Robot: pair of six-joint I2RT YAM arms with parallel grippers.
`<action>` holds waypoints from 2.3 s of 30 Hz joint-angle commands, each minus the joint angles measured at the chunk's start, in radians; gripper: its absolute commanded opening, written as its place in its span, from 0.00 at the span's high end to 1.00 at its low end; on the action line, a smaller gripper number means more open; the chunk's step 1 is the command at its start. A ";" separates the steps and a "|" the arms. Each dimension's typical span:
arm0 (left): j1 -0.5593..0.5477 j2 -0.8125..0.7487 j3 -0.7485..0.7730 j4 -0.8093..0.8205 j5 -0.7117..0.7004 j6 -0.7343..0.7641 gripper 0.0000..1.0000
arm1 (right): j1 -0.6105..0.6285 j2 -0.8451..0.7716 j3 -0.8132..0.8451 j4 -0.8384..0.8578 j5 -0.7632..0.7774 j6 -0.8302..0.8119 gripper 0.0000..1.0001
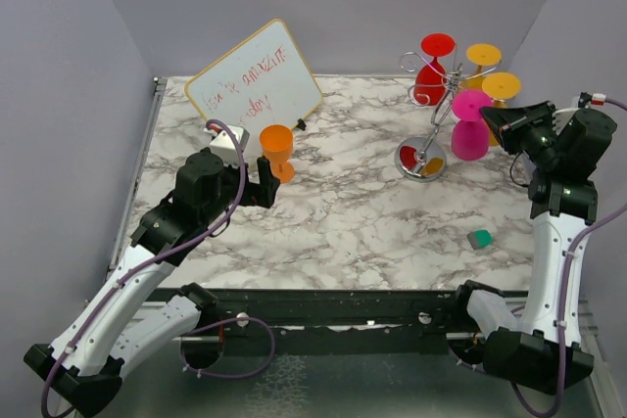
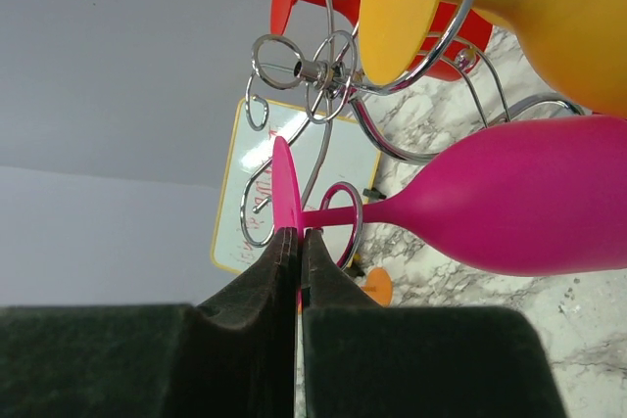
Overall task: Take the wine glass off the wine glass rack
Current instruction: Pick up the wine glass from the wine rack.
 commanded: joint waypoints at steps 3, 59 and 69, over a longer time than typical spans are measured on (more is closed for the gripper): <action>0.006 -0.007 -0.019 -0.001 0.002 -0.006 0.01 | 0.001 -0.026 -0.026 0.043 -0.057 0.093 1.00; 0.006 0.019 -0.034 0.033 0.032 -0.023 0.01 | 0.003 -0.025 -0.160 0.280 -0.134 0.331 1.00; 0.006 0.010 -0.042 0.033 0.029 -0.025 0.01 | 0.002 -0.031 -0.104 0.191 -0.004 0.277 1.00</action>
